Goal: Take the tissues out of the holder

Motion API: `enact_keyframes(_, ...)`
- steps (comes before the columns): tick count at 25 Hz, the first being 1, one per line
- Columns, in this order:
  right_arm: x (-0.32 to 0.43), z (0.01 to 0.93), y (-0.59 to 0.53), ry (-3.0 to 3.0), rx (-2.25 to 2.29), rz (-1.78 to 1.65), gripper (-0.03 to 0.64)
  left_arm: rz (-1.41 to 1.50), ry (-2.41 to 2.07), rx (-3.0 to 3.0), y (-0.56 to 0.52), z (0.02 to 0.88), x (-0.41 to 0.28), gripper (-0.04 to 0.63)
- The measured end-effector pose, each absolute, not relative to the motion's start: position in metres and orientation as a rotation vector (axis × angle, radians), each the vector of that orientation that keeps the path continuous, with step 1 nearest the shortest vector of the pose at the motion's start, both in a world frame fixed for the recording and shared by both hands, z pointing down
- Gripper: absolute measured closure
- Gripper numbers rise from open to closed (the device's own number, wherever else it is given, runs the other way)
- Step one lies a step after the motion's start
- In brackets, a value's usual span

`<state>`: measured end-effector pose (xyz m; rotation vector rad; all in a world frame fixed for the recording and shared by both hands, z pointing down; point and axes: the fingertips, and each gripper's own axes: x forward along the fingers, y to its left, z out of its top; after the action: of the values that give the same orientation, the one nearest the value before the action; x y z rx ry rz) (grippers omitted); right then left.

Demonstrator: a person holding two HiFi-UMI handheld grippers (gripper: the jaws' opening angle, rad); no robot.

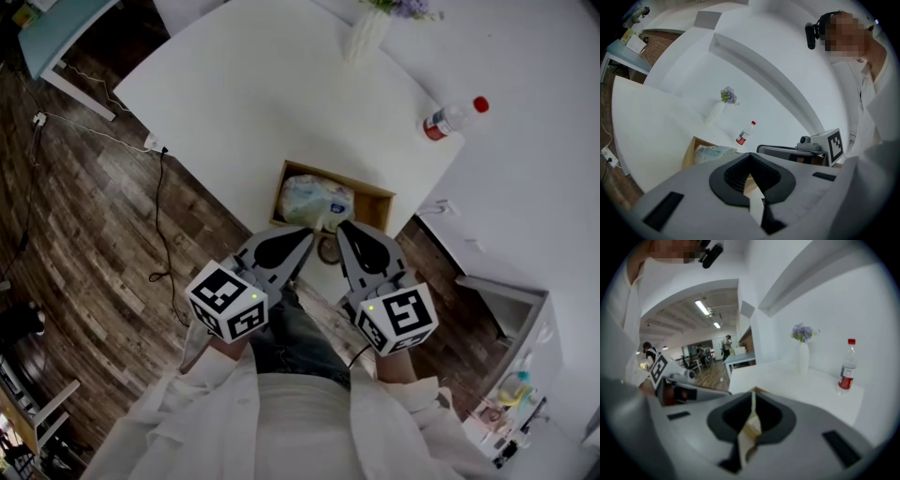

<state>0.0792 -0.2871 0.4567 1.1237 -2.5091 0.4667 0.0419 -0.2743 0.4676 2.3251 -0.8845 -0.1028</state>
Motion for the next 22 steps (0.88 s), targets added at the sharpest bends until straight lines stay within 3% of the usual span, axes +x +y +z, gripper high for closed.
enact_keyframes(15, 0.075, 0.462, -0.307, -2.436, 1.016, 0.248, 0.602, -0.183, -0.917, 2.249, -0.277, 0.477, 0.051, 0.577)
enact_keyframes(17, 0.071, 0.465, -0.309, -2.434, 0.986, 0.247, 0.556, -0.179, -0.923, 2.24, -0.277, 0.48, 0.05, 0.577)
enact_keyframes(22, 0.067, 0.475, -0.316, -2.401, 0.944, 0.235, 0.526, -0.189, -0.944, 2.223, -0.28, 0.484, 0.044, 0.577)
